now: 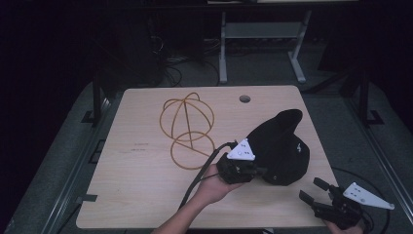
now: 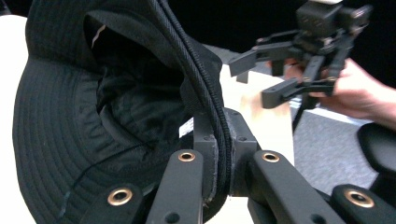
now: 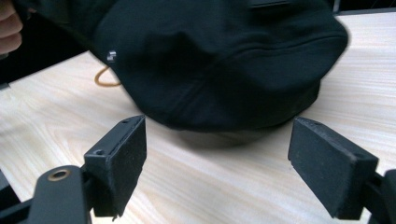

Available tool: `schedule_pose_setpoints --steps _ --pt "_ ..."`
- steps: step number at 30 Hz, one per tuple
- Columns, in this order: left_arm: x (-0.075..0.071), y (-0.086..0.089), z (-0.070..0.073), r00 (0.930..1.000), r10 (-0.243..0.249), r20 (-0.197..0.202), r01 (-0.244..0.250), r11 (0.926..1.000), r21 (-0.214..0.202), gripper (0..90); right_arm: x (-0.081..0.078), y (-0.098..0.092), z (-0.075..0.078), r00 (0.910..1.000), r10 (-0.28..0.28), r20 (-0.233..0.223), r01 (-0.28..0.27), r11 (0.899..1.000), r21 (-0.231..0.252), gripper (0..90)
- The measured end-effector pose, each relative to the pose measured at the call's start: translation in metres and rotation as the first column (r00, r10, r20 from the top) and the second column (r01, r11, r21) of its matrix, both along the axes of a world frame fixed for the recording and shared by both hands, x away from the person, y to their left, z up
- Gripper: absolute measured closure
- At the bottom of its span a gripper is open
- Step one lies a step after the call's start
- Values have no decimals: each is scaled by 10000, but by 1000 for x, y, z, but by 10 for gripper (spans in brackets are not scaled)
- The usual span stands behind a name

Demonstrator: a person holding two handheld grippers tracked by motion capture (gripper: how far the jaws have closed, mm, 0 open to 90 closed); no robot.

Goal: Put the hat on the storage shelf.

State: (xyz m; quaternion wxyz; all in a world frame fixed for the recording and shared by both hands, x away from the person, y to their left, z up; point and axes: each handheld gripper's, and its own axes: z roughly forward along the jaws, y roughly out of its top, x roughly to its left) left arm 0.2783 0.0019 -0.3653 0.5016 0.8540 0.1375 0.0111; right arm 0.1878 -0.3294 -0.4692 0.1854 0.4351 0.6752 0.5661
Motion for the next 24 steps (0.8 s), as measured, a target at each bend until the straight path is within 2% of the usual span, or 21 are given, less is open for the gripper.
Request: schedule_pose_setpoints --steps 2,5,8,9,10,12,13,18,21,22,24 --pt "-1 5 2 9999 -22 -103 21 9999 -140 849 3 -2 0 10000 37 -25 -37 9999 142 189" --pt "-2 11 4 9997 -19 -259 11 9995 -312 848 8 -6 1 9998 99 -189 -80 9947 1023 186" --pt "-1 17 7 9993 6 -375 -28 9983 -579 849 14 -8 0 9991 237 -343 -184 9890 1468 181" --pt "-1 17 7 9993 6 -375 -28 9983 -579 848 14 -8 0 9991 237 -343 -184 9890 1468 181" --pt "-1 20 8 9992 -48 -392 19 9972 -744 849 20 -6 -2 9969 532 -572 -434 9861 1603 172" --pt "-1 22 10 9991 -46 -417 13 9969 -782 848 25 -5 -3 9949 641 -778 -525 9883 1431 164" --pt "0 23 10 9993 -50 -373 20 9969 -786 848 27 -5 -4 9948 694 -742 -576 9869 1510 165" --pt "-1 26 12 9992 -115 -372 84 9965 -833 848 36 -7 -7 9903 1043 -916 -807 9696 2308 155" --pt "-1 26 12 9993 -148 -354 118 9965 -831 848 39 -7 -8 9878 1162 -1040 -871 9643 2501 149" --pt "-2 25 12 9992 -180 -347 150 9962 -860 849 43 -6 -9 9844 1362 -1118 -1023 9583 2667 145" --pt "-2 24 12 9992 -209 -340 178 9959 -882 849 45 -5 -11 9802 1537 -1252 -1143 9542 2763 146"
